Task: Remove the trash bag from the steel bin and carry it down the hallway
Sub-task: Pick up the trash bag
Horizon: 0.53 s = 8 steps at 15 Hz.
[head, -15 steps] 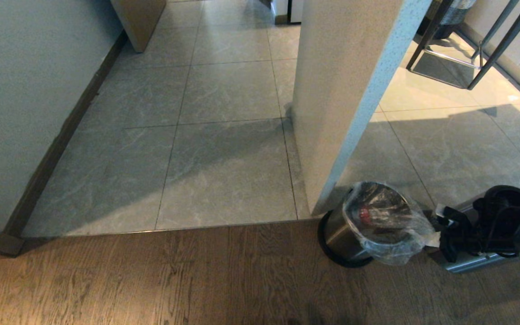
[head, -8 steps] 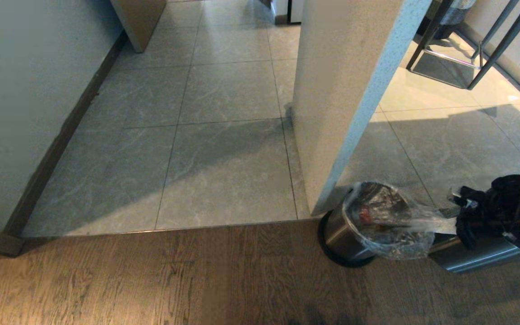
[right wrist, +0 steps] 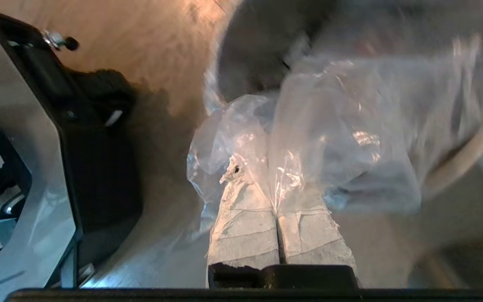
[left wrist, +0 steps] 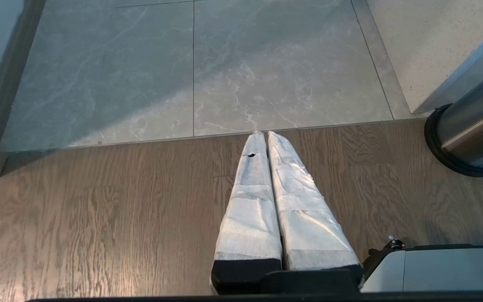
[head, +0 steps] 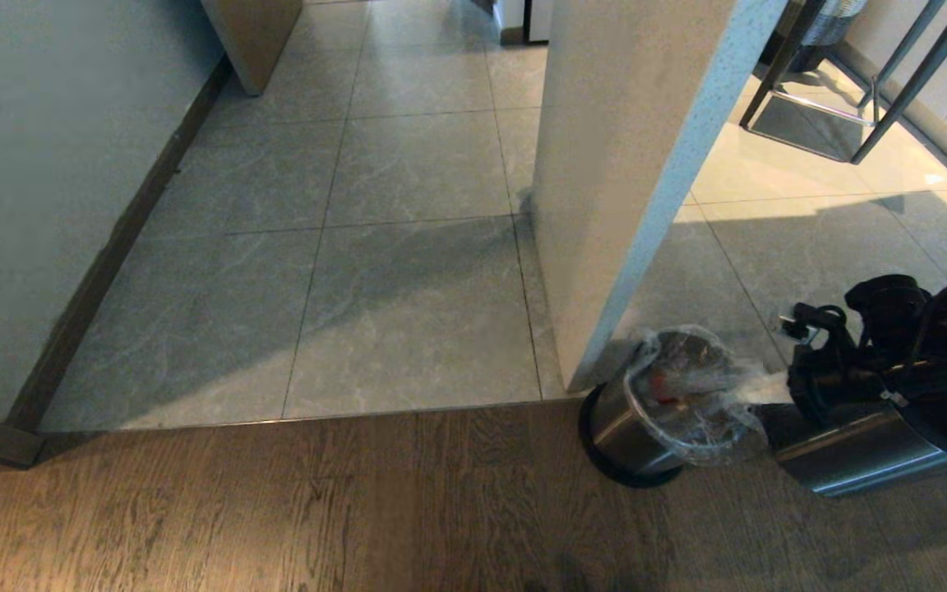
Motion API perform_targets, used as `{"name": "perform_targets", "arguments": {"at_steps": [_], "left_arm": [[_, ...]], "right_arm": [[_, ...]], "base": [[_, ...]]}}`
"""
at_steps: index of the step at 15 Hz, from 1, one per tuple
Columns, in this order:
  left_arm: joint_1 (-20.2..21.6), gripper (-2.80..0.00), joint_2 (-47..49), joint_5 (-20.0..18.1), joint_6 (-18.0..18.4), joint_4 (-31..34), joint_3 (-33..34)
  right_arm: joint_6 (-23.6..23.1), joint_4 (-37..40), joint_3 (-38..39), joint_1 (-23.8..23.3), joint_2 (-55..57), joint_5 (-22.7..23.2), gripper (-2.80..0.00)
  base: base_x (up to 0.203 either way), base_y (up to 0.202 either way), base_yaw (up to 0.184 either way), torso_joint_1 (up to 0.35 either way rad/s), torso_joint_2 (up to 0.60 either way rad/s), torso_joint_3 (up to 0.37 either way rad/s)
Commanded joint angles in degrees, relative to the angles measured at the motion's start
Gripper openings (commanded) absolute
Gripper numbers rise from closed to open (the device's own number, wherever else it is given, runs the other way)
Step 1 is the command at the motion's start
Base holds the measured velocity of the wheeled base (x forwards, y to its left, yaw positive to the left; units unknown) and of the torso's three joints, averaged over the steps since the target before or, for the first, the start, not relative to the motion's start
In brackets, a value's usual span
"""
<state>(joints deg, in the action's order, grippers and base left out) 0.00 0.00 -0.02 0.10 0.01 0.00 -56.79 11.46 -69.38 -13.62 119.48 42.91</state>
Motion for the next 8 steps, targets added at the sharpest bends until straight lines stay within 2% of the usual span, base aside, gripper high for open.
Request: {"name": "perform_targets", "arguments": {"at_steps": [1, 4, 8], "left_arm": [[0.0, -2.8, -0.1, 0.0, 0.0, 0.0, 0.0], [0.0, -2.8, -0.1, 0.0, 0.0, 0.0, 0.0], [0.0, -2.8, -0.1, 0.0, 0.0, 0.0, 0.0]], "right_arm": [[0.0, -0.8, -0.4, 1.9, 1.4, 0.2, -2.8], [4.5, -1.7, -2.8, 2.2, 6.0, 0.2, -2.8], [9.8, -1.7, -11.5, 0.6, 13.0, 0.2, -2.8]], "base": [[0.0, 0.0, 0.0, 0.0, 0.0, 0.0], [0.0, 0.0, 0.0, 0.0, 0.0, 0.0], [0.0, 0.0, 0.0, 0.0, 0.0, 0.0]]}}
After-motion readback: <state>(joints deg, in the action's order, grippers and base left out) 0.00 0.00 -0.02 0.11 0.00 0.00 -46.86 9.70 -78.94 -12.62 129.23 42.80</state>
